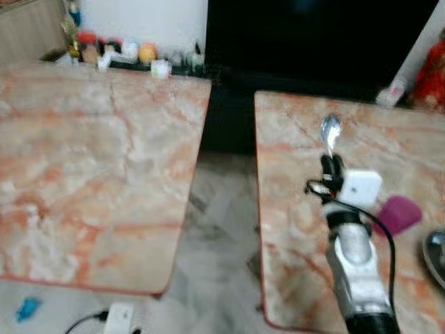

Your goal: Setting the table

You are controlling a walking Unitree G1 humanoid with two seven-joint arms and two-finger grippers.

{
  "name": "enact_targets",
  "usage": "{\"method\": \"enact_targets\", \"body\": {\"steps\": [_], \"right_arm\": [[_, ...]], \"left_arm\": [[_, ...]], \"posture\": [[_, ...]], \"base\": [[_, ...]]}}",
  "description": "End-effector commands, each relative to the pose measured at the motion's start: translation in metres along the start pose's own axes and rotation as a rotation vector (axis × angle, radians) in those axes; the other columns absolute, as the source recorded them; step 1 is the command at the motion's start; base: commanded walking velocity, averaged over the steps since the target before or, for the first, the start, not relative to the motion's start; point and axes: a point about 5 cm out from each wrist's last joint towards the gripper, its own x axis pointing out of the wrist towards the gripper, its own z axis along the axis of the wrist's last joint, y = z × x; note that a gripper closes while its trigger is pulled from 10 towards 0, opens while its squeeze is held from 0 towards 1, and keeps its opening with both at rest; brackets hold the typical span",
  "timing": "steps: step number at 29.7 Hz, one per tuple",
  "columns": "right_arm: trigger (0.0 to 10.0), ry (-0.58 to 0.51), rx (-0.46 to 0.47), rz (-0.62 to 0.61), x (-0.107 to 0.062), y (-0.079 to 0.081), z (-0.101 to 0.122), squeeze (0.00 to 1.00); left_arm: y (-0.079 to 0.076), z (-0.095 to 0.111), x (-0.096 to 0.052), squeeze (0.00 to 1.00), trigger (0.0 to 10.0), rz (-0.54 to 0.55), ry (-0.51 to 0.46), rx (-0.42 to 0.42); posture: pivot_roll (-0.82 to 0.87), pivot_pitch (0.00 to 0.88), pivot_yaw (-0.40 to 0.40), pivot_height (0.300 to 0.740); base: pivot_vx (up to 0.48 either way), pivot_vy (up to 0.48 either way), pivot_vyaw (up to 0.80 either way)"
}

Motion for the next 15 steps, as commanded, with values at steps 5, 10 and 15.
{"method": "enact_targets", "body": {"steps": [5, 10, 15], "right_arm": [[10.0, -0.017, -0.022, -0.058, -0.0001, -0.0137, 0.0037, 0.00], [10.0, -0.018, -0.021, -0.062, 0.0000, -0.0140, 0.0034, 0.00], [10.0, -0.029, -0.023, -0.069, 0.0002, -0.0150, 0.0061, 0.00]], "left_arm": [[-0.0081, -0.0034, -0.0005, 0.00, 10.0, -0.019, 0.011, 0.014], [-0.0086, -0.0032, -0.0004, 0.00, 10.0, -0.019, 0.011, 0.013], [-0.0088, -0.0030, -0.0004, 0.00, 10.0, -0.019, 0.011, 0.014]], "posture": [[0.09, 0.010, -0.062, 0.740], [0.09, 0.011, -0.062, 0.740], [0.09, 0.011, -0.061, 0.740]], "base": [[0.000, -0.360, 0.00], [0.000, -0.359, 0.00], [0.000, -0.362, 0.00]]}}
